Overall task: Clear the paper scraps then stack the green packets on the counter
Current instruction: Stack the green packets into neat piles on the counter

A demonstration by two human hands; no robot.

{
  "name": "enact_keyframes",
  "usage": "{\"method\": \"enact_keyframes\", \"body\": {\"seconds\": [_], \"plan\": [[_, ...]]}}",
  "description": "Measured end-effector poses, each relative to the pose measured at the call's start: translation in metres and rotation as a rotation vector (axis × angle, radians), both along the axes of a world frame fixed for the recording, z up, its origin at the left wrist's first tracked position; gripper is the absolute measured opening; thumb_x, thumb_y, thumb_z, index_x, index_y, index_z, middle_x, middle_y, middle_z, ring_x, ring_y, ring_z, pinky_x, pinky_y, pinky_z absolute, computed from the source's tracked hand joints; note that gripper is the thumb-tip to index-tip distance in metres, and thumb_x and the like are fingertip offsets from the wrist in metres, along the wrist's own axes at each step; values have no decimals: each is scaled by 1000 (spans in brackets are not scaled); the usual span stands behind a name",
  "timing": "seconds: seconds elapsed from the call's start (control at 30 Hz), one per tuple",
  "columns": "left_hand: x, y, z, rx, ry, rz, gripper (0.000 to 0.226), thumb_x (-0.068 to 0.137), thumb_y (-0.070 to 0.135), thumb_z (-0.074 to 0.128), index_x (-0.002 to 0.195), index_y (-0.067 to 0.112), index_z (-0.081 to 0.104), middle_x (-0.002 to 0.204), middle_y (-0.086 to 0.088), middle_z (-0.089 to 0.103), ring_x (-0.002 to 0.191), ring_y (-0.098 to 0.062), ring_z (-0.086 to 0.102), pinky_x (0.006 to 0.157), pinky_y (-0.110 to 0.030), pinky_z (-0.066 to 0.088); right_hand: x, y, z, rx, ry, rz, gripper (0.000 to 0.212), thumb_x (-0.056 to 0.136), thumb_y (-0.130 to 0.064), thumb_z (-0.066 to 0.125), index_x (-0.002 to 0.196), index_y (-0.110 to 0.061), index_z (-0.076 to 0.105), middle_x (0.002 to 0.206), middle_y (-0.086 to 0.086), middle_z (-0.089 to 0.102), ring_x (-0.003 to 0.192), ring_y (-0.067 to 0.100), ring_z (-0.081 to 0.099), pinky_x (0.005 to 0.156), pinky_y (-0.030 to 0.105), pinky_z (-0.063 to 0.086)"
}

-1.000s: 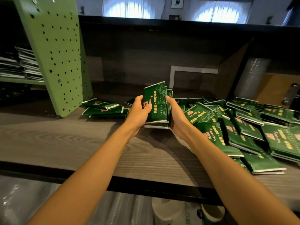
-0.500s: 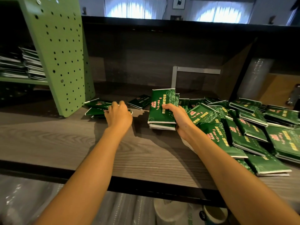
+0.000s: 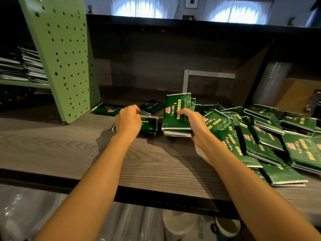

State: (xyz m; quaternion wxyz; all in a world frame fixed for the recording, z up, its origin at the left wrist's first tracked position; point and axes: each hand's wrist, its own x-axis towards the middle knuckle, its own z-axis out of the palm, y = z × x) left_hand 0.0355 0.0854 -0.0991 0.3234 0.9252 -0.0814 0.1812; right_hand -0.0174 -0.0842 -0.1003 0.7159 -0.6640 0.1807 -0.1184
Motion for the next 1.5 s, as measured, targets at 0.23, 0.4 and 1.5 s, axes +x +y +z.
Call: {"method": "enact_keyframes", "body": {"seconds": [0.23,0.4,1.5], "plan": [[5,6,-4,102,312,-54,68,84,45,63,140,15,39,145,-14,38,134,-32,34,107,-45,33,-6,2,3,3,7,-5,110,32,-53,70,132,-15,46,128,5,56,116,26,54,102,50,41],[-5,9,4,148,308,108,87,72,58,69,137,9,37,140,-17,41,130,-35,37,96,-44,39,-6,4,4,-8,5,-4,108,32,-52,70,130,-14,47,128,5,56,115,26,54,102,49,41],[-20,-13,14,-984,84,-405,36,74,0,75,98,12,51,81,1,57,64,-3,59,55,-13,50,-25,15,19,-159,34,247,80,65,-57,66,132,-16,49,132,5,56,119,22,54,107,45,37]]}}
